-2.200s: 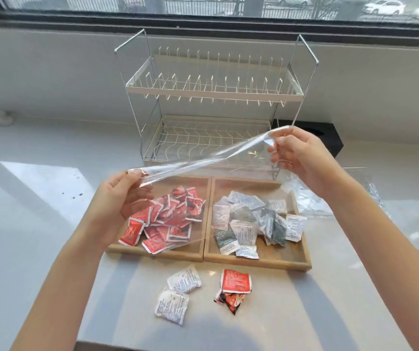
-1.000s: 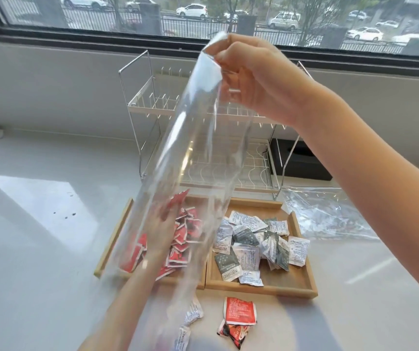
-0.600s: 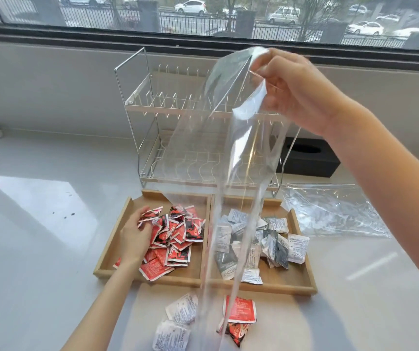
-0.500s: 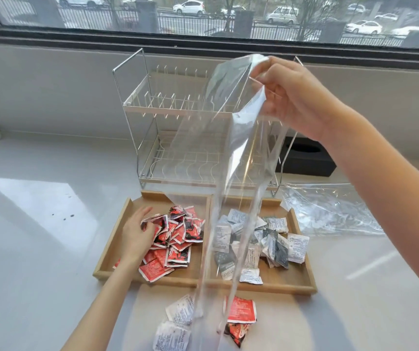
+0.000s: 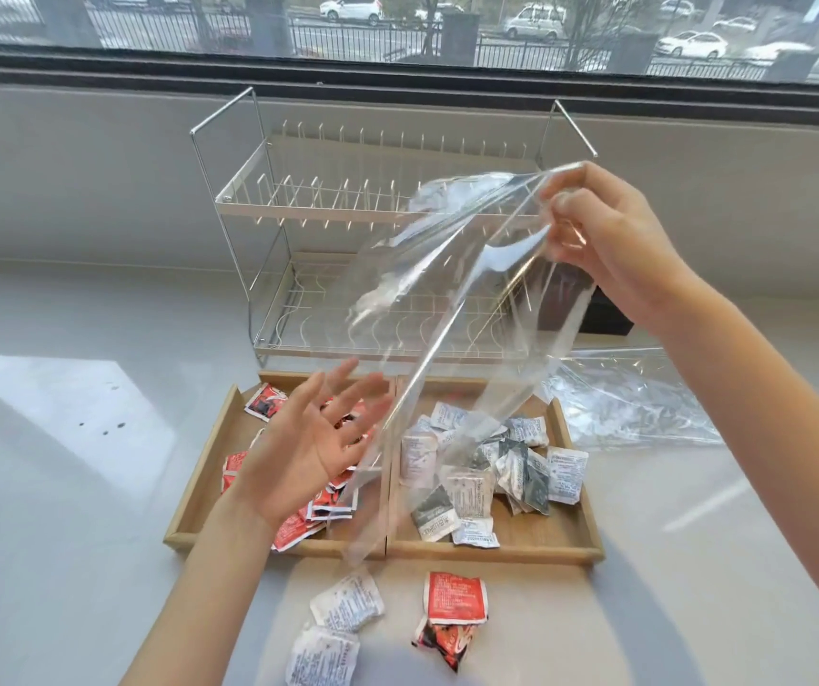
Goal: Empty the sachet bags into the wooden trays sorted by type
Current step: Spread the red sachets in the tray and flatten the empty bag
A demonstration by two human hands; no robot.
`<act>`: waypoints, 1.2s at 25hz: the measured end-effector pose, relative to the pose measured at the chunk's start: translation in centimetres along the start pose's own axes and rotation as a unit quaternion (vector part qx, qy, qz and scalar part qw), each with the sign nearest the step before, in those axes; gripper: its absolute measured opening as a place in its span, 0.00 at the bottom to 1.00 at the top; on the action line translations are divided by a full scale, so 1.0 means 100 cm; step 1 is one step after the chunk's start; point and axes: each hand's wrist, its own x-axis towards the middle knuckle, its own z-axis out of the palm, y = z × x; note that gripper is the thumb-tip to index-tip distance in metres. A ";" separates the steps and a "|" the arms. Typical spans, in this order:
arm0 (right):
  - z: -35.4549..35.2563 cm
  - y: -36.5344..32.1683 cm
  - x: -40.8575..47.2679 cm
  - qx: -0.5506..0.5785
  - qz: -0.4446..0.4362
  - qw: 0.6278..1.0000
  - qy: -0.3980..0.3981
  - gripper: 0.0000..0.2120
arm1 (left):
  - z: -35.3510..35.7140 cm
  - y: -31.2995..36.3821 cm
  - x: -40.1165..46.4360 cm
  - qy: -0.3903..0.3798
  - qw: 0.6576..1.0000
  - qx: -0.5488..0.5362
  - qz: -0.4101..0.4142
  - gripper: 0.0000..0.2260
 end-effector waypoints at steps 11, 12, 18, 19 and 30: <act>-0.021 0.073 -0.060 -0.082 0.113 0.987 0.079 0.11 | -0.005 0.022 0.017 0.146 0.963 0.194 0.118 0.09; -0.022 0.073 -0.063 -0.083 0.115 0.986 0.082 0.11 | -0.002 0.027 0.019 0.152 0.953 0.226 0.134 0.10; -0.033 0.066 -0.074 -0.082 0.090 0.989 0.088 0.07 | 0.016 0.046 0.016 0.188 0.855 0.415 0.247 0.09; -0.034 0.065 -0.076 -0.080 0.085 0.990 0.084 0.06 | 0.019 0.046 0.015 0.193 0.845 0.430 0.254 0.08; -0.045 0.060 -0.092 -0.193 -0.001 0.980 0.052 0.19 | 0.038 0.033 -0.024 0.101 0.780 0.561 0.260 0.35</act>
